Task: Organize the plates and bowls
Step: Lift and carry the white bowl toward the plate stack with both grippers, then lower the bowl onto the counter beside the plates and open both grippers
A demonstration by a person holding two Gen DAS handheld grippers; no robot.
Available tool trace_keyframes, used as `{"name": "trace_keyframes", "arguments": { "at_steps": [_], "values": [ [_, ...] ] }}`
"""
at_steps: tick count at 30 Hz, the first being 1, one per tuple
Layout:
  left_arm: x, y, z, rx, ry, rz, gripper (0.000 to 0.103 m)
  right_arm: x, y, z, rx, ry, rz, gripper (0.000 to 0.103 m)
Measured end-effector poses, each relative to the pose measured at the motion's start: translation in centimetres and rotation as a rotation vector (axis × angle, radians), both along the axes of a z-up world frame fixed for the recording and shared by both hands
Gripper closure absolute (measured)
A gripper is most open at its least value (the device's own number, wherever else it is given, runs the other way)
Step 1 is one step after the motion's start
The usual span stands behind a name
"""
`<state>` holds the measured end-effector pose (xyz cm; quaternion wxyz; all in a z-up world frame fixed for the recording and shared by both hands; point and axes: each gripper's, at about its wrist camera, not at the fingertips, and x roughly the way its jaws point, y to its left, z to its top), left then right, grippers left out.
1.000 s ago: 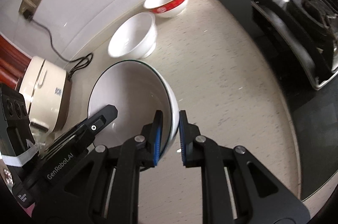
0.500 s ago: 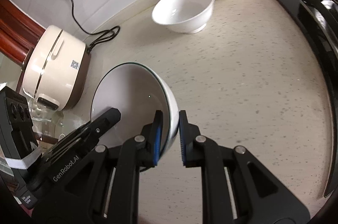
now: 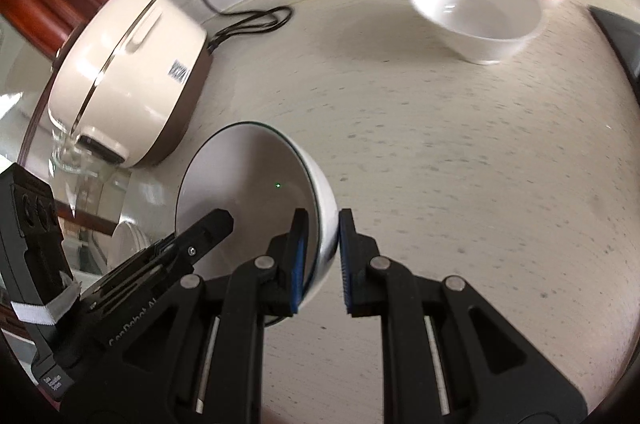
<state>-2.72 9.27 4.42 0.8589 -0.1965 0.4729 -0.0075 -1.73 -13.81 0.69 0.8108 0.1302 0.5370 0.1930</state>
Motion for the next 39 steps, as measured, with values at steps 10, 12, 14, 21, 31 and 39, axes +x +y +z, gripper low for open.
{"name": "trace_keyframes", "arguments": {
  "at_steps": [10, 12, 14, 21, 31, 39],
  "values": [
    [-1.4, 4.7, -0.6, -0.024, 0.019, 0.130, 0.087, 1.1, 5.9, -0.1, -0.026, -0.001, 0.120, 0.085],
    [-1.6, 5.4, -0.8, -0.029, 0.026, 0.155, 0.087, 1.3, 6.7, -0.1, -0.028, -0.002, 0.138, 0.085],
    [-1.7, 6.0, -0.9, -0.029, 0.028, 0.179, 0.087, 1.5, 7.6, -0.1, -0.031, -0.004, 0.155, 0.085],
    [-2.1, 7.2, -0.9, -0.029, 0.033, 0.237, 0.087, 2.0, 10.1, -0.2, -0.048, -0.012, 0.210, 0.085],
    [-2.4, 7.8, -0.8, -0.007, 0.037, 0.261, 0.087, 2.1, 10.8, -1.1, -0.044, 0.008, 0.230, 0.085],
    [-2.8, 7.6, -0.2, 0.057, 0.022, 0.263, 0.079, 2.1, 10.6, -1.5, -0.043, 0.013, 0.206, 0.081]
  ]
}}
